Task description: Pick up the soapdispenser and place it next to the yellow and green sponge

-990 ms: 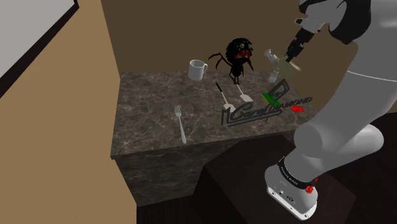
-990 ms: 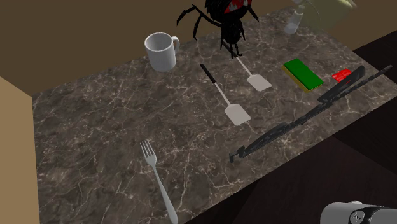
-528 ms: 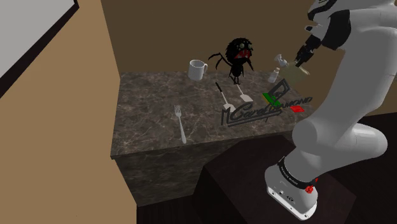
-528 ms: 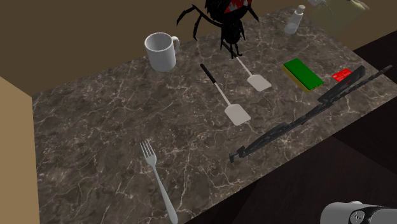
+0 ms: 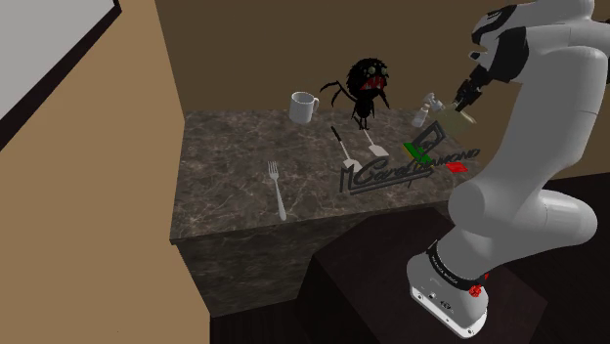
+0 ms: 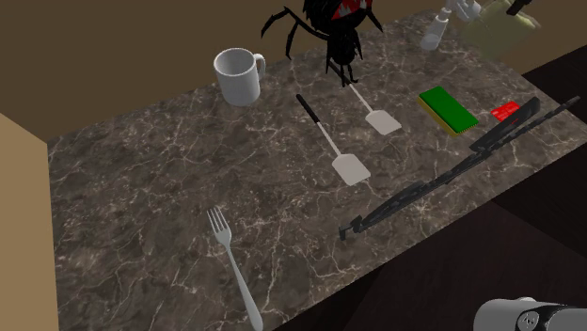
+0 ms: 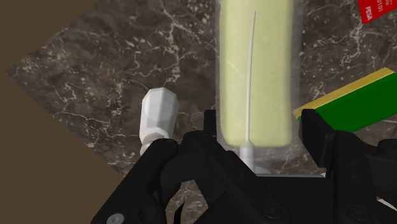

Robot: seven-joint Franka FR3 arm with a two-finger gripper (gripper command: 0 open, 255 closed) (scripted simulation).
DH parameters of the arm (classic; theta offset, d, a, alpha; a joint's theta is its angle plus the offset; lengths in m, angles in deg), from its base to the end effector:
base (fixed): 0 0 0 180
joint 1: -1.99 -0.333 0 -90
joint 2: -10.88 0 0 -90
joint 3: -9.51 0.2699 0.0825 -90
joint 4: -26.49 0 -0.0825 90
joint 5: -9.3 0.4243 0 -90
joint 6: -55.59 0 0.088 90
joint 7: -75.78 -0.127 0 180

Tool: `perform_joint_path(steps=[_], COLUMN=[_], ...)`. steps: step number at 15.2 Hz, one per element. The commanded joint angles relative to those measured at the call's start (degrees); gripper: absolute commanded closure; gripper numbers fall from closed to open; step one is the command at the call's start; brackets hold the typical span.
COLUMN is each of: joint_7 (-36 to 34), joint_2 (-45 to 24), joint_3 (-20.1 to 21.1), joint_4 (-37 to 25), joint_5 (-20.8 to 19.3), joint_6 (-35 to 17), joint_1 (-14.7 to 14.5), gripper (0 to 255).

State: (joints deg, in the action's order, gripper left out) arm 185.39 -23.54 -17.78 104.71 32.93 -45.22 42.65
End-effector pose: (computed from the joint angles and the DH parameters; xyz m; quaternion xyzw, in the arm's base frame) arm 0.3499 -0.6179 0.3149 -0.9393 -0.3294 -0.0643 0.0709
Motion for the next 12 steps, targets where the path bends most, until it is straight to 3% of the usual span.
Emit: perform_joint_path(steps=[1,12], joint_7=[0.4,1.6], joint_2=[-0.3,-2.2], joint_3=[0.1,0.7], joint_4=[0.9,3.9], joint_5=[0.2,1.3], joint_6=[-1.2,-5.8], joint_1=[0.0,-0.1], gripper=[255,255])
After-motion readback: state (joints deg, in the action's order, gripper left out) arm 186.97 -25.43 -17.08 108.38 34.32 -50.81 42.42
